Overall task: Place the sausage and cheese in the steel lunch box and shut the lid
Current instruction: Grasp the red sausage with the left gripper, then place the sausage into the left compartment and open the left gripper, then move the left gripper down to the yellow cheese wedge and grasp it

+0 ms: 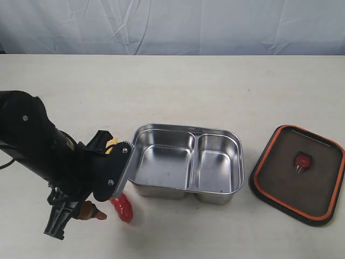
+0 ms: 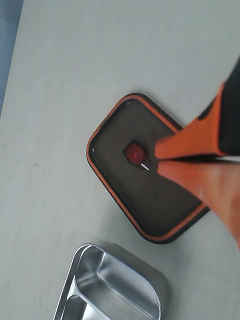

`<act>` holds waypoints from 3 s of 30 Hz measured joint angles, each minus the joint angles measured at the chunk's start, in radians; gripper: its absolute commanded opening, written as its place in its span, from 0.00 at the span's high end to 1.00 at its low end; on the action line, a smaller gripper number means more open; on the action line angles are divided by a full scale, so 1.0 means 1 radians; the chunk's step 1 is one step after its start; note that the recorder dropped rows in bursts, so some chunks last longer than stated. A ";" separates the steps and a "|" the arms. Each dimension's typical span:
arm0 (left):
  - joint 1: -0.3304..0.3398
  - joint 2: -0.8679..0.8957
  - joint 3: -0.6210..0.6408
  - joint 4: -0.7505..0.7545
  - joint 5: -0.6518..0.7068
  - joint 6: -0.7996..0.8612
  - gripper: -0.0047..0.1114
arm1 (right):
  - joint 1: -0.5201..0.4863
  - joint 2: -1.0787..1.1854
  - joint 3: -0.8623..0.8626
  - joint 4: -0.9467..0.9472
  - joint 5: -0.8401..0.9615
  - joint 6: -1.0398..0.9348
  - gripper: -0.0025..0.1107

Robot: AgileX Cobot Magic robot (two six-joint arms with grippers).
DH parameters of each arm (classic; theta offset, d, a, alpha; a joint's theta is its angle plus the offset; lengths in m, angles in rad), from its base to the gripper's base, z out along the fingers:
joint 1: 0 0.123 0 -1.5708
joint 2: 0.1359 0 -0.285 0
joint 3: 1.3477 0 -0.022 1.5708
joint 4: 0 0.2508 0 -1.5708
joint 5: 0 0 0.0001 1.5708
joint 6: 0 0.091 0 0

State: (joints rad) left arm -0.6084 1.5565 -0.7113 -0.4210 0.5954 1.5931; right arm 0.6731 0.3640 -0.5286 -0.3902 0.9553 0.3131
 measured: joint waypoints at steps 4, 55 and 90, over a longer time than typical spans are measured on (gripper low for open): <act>-0.009 0.069 0.000 0.002 -0.060 0.000 0.48 | 0.000 0.000 0.000 0.000 0.000 0.000 0.99; -0.011 0.066 -0.221 -0.239 -0.208 0.016 0.96 | 0.000 0.000 0.000 -0.010 0.002 0.000 0.99; 0.173 0.095 -0.233 -0.363 -0.331 -0.819 0.96 | 0.000 0.000 0.000 -0.010 0.002 0.000 0.99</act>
State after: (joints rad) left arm -0.4349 1.6512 -0.9445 -0.7840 0.2647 0.7741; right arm 0.6731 0.3640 -0.5286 -0.4002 0.9572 0.3131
